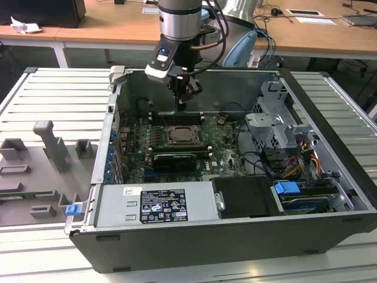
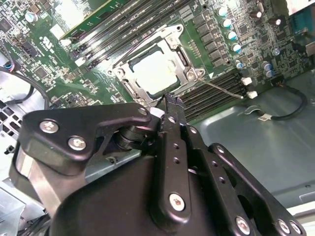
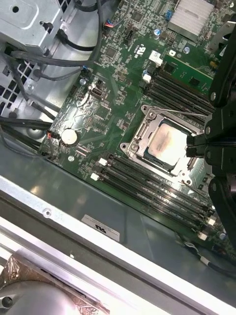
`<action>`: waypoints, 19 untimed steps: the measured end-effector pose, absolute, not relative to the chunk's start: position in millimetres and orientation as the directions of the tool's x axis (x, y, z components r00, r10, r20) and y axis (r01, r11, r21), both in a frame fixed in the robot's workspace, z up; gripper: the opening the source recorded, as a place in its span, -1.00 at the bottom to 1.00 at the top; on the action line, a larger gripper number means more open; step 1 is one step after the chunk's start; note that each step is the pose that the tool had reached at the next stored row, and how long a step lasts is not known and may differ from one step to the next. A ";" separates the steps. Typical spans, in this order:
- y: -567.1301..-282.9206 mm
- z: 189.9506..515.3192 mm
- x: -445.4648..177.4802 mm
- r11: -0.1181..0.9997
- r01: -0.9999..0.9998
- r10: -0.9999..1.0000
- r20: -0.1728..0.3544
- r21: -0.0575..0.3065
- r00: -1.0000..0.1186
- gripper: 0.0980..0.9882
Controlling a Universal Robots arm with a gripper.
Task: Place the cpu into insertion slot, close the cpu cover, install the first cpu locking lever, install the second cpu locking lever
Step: 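Install the first cpu locking lever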
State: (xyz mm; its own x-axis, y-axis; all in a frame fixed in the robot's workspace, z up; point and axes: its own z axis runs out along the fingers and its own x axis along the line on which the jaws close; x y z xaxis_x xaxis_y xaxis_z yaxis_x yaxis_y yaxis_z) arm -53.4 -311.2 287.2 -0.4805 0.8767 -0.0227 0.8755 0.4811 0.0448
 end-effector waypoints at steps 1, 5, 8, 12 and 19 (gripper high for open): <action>-311.2 287.2 -53.4 0.485 0.874 0.875 -0.023 0.045 -0.484 -0.98; -311.4 287.3 -53.4 0.526 0.849 0.850 -0.023 0.045 -0.526 -0.98; -311.5 287.2 -53.4 0.569 0.821 0.823 -0.023 0.045 -0.568 -0.98; -312.6 287.3 -53.5 0.597 0.801 0.802 -0.023 0.045 -0.597 -0.98; -316.0 287.2 -54.1 0.617 0.786 0.787 -0.023 0.045 -0.616 -0.98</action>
State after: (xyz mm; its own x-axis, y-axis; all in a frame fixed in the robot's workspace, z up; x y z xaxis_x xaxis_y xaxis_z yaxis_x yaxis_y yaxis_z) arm -54.1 -316.0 287.2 -0.6163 0.7872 -0.0226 0.7859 0.6167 0.0449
